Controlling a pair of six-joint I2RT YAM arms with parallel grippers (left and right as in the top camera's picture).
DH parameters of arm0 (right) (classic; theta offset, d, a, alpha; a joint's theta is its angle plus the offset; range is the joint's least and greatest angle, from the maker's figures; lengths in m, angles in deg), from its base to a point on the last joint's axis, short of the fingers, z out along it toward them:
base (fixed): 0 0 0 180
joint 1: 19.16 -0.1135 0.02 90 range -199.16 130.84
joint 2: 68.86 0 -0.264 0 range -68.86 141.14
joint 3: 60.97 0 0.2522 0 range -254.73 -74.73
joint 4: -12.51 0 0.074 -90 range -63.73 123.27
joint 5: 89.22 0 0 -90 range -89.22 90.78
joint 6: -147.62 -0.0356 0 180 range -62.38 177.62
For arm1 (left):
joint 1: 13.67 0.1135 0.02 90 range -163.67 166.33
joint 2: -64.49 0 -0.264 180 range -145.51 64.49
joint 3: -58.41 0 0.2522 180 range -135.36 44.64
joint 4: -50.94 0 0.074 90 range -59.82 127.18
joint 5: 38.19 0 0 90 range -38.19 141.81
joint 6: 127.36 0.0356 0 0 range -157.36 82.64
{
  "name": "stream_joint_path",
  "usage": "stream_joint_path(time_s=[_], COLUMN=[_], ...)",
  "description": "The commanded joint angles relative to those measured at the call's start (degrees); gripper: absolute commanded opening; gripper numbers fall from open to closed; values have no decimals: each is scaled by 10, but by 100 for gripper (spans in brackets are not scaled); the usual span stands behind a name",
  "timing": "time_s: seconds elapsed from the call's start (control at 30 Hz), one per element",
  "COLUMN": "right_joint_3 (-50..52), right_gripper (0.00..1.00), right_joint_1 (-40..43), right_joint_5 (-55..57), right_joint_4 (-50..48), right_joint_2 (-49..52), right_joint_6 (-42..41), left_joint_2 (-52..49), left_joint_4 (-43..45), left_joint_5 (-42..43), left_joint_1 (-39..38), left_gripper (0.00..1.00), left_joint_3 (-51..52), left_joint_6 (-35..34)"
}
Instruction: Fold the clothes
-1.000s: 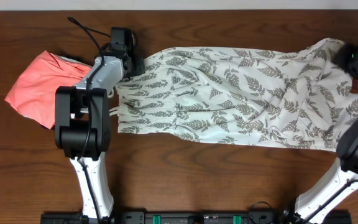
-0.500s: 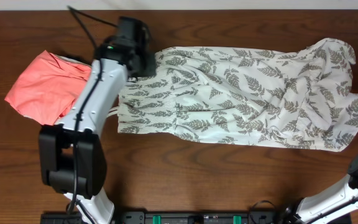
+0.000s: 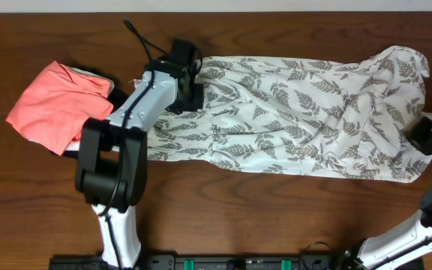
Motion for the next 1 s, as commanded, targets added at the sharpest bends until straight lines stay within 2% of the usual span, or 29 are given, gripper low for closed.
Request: stream_joint_path(time_s=[0.0,0.33,0.43,0.7,0.83,0.97], right_joint_3=[25,104,108,108,99,73], right_gripper=[2,7,8,11,11,11], right_joint_1=[1,30,73,228,298,317], right_joint_5=[50,136,139,127,37,-85], right_joint_4=[12,16,45,93,90,87], right_joint_2=[-2,-2,-2,-2,-2,-4], right_joint_6=[-2,-52,-87,-102,-103,-91], left_joint_2=[-12,-12,-12,-12,-12,-12], left_joint_4=[-5,-15,-21,-23,-29,-31], left_joint_5=[0,0,0,0,0,0], left_joint_1=[2,2,2,2,2,2], left_gripper=[22,22,22,22,22,22], left_joint_3=[-1,-1,-1,-1,-1,-1], left_joint_6=[-5,-5,-5,-5,-3,-3])
